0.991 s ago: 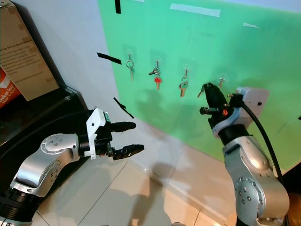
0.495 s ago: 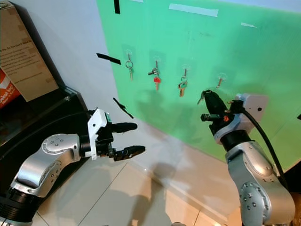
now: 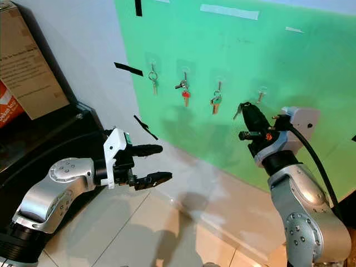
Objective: Hang keys on a hook
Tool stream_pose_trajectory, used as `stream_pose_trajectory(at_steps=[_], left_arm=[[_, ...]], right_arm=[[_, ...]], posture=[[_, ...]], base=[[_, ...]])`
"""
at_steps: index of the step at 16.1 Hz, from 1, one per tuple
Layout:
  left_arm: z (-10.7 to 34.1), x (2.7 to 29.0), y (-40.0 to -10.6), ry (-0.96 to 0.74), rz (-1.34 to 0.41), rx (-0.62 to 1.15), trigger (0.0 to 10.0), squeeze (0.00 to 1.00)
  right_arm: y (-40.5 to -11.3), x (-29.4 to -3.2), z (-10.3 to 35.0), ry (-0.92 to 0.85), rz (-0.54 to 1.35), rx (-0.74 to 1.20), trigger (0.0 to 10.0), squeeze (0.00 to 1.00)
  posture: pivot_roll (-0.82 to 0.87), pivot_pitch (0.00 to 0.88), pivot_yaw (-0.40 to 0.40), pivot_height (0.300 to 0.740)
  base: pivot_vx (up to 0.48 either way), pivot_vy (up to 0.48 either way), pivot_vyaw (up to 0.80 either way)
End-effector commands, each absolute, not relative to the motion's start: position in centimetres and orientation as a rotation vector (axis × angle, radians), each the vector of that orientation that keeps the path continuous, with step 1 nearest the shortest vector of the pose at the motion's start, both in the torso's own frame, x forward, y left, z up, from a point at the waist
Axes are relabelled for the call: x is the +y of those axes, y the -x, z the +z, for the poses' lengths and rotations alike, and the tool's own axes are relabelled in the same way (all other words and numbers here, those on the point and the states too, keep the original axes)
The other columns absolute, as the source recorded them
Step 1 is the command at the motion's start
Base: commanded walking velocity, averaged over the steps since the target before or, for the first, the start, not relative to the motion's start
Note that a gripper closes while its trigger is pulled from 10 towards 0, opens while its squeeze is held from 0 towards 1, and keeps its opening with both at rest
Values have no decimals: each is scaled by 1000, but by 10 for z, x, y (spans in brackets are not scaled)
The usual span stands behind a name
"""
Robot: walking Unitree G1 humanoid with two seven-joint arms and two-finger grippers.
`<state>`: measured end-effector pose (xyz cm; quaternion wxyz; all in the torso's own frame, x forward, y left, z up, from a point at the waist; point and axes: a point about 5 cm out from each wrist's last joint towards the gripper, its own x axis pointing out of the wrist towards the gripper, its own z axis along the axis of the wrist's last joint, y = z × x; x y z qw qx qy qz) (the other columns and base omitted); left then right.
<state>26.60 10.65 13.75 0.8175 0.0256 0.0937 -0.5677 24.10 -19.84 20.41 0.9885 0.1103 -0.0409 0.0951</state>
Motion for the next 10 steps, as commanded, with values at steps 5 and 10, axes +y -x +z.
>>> stream_pose_trajectory(at_steps=[5, 10], left_arm=[[140, 108, -265, -68, -1217, 199, 10000, 0], [140, 109, -265, -71, -1221, 203, 10000, 0]], right_arm=[[-248, -209, 206, -241, 99, -94, 10000, 0], [-248, -218, 197, -251, 14, -45, 10000, 0]], posture=[[-121, 0, 78, 740], [-123, 0, 82, 740]], base=[[0, 0, 0], [0, 0, 0]])
